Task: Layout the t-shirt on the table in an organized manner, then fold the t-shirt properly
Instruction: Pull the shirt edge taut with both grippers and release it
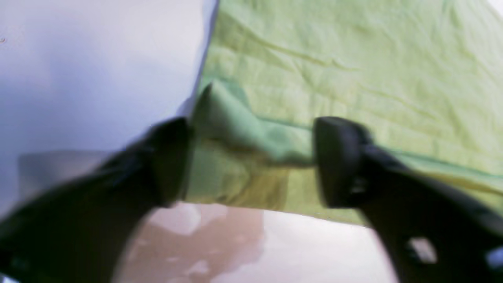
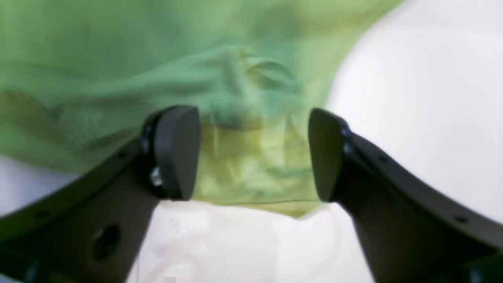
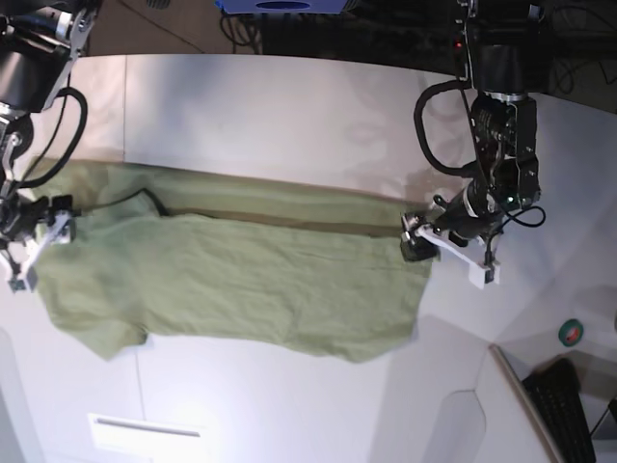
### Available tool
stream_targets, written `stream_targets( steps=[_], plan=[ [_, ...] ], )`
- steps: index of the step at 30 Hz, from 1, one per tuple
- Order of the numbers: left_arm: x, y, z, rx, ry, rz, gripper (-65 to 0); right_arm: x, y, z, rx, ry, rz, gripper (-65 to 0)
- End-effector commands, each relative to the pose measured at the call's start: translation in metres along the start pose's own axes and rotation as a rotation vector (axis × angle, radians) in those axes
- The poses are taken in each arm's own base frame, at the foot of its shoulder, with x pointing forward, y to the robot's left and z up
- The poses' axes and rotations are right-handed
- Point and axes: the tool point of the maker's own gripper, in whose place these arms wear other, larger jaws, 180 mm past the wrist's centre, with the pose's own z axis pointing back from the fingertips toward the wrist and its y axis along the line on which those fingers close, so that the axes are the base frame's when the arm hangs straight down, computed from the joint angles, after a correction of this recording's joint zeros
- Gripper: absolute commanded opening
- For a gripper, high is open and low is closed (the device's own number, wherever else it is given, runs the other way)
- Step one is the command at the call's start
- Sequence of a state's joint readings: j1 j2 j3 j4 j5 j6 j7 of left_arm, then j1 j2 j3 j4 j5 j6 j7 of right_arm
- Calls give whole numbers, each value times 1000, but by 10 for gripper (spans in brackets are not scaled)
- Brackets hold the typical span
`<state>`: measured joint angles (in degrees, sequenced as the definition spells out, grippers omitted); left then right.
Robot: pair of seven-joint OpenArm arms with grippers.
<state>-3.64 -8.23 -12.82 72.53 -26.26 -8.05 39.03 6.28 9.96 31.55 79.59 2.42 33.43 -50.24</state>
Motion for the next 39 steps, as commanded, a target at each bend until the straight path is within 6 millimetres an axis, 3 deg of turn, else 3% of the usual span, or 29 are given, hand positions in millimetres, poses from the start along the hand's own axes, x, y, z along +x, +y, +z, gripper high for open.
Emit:
stream_targets(
  steps=[1, 4, 7, 9, 11, 13, 14, 16, 23, 26, 30, 34, 39],
  plan=[
    [30, -3, 9, -13, -98, 18, -64, 17, -20, 16, -50, -74, -16, -225],
    [39, -4, 29, -10, -169, 36, -35, 17, -24, 37, -100, -117, 8, -225],
    [32, -4, 39, -7, -174, 17, -39, 8, -13, 41, -95, -121, 6, -228],
    [24, 0, 39, 4, -156, 15, -109, -2, -9, 39, -86, -105, 2, -284],
    [14, 6, 34, 14, -126, 24, -296, -12, -3, 32, -66, -79, -3, -428],
    [5, 11, 26, 22, -94, 43, -571, -22, 1, 22, -41, -45, -20, -612],
    [7, 11, 23, 20, -93, 51, -650, -23, 2, 17, -29, -35, -30, -650],
    [9, 11, 16, 20, -82, 62, -650, -20, 4, 9, -9, -43, -56, -650],
    [4, -4, -11, -9, -82, 52, -650, -38, 15, -24, 65, 13, -116, -650],
    [-11, -9, -21, -17, -69, 37, -650, -54, 17, -33, 87, 60, -136, -650],
    [-39, 9, -26, 21, -23, 46, -650, -69, 20, -34, 94, 93, -139, -650],
    [-67, 22, -20, 46, 7, 52, -650, -79, 20, -34, 93, 112, -138, -650],
    [-92, 37, 3, 68, 29, 22, -650, -99, 17, -26, 73, 137, -121, -650]
  ],
)
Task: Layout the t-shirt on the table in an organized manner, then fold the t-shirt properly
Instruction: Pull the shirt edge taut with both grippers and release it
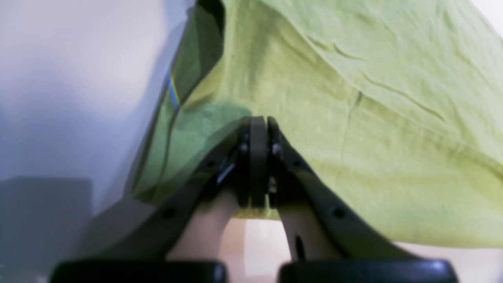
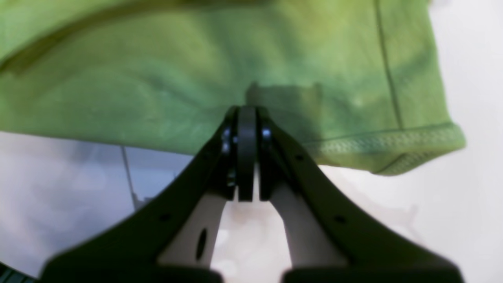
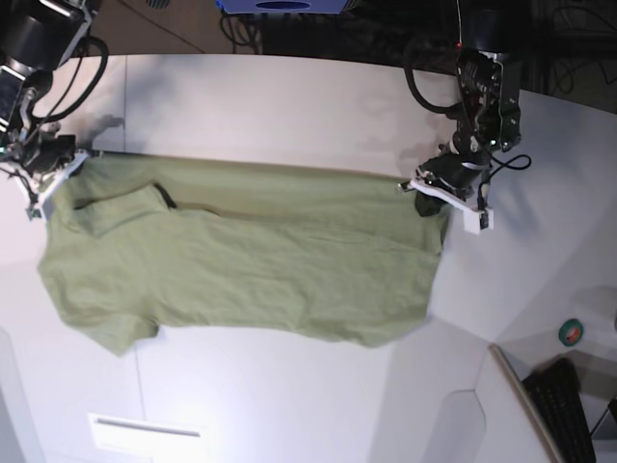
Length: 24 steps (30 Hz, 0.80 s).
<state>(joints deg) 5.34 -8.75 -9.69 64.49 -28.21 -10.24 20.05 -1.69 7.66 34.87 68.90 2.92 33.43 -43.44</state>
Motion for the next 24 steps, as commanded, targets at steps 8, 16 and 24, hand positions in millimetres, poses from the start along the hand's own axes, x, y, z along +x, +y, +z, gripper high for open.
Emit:
stream_targets(
  steps=[8, 16, 24],
  plan=[
    [-40, 15, 31, 50, 88, -48, -650, -32, -18, 22, -74, 27, 50, -650],
    [-65, 16, 60, 48, 115, -70, -650, -73, 0, 40, -81, 53, 72, -650],
    [-59, 59, 84, 153, 84, -30, -650, -105, -1, 49, -90, 106, 81, -650]
  ],
)
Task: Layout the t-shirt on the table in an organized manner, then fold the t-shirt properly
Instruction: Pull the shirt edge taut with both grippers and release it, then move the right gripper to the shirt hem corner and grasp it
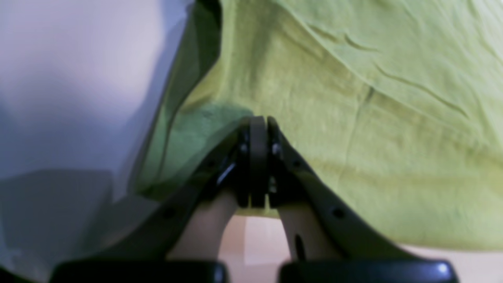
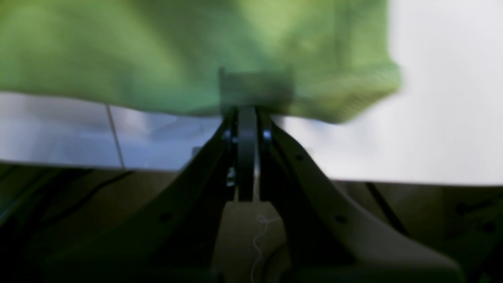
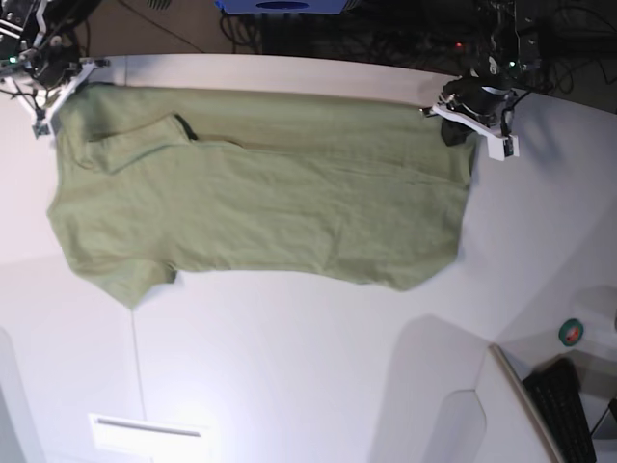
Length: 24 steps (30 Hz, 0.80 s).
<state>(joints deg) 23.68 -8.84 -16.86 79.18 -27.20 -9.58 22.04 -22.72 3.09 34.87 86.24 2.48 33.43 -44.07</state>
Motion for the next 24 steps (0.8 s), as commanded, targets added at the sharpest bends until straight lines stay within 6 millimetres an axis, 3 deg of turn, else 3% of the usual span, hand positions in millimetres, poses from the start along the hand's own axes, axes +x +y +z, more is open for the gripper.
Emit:
stream_targets(
  steps=[1, 6, 8, 14, 17, 20, 24],
  plan=[
    [-6, 16, 6, 44, 34, -28, -650, 5, -7, 5, -19, -20, 10, -650],
    [-2, 21, 17, 46, 25, -62, -650, -3, -7, 9, -23, -9, 19, -650],
    [7, 17, 22, 40, -1, -73, -650, -2, 3, 15, -19, -31, 17, -650],
    [43, -1, 28, 3, -94, -103, -650, 36, 6, 56, -86, -169, 75, -650],
    [66, -12, 29, -19, -150, -115, -650, 71, 0, 64, -114, -204, 82, -650],
    [81, -18, 27, -26, -123, -122, -650, 119, -20, 62, -136, -246, 88, -650],
    [102, 5, 34, 36, -120, -88, -650, 194, -21, 38, -70, -273, 128, -650]
  ],
)
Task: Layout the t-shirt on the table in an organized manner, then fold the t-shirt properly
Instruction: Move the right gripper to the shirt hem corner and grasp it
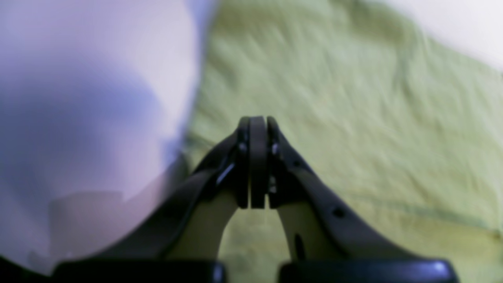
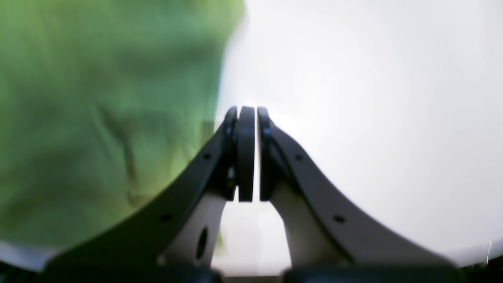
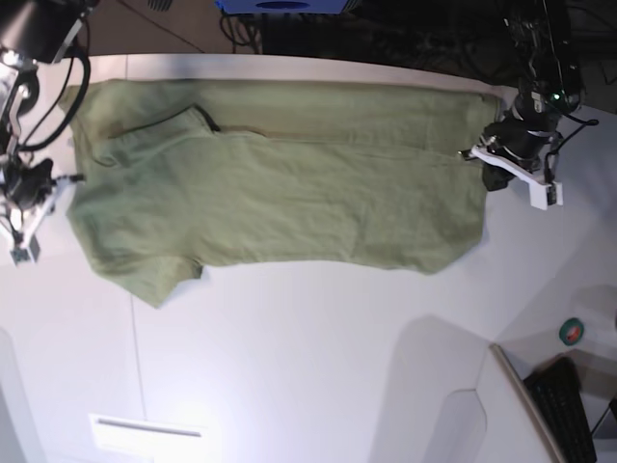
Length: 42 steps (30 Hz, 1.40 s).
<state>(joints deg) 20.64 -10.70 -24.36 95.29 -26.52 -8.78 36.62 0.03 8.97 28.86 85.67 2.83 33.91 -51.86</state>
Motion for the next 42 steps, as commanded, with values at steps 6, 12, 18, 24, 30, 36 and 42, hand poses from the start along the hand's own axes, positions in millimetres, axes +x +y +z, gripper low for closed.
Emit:
stream_targets(
  steps=[6, 12, 18, 24, 30, 36, 42],
  plan=[
    [22, 41, 18, 92, -55, -4, -650, 92, -5, -37, 98, -67, -37, -425],
    [23, 61, 31, 98, -66, -36, -650, 153, 11, -64, 238, -168, -161, -137],
    [31, 78, 44, 106, -98, -55, -403, 174, 25, -85, 236, -196, -262, -128],
    [36, 88, 51, 116, -116, -62, -359, 150, 32, -107, 126, -172, -175, -128],
    [16, 101, 44, 132, -65, -18, -359, 136, 41, -113, 134, -147, -178, -128],
    [9, 102, 40, 130, -47, -6, -359, 120, 45, -118, 138, -124, -177, -294],
    [15, 101, 37, 129, -58, -10, -351, 120, 46, -118, 139, -124, -176, -491]
  ],
)
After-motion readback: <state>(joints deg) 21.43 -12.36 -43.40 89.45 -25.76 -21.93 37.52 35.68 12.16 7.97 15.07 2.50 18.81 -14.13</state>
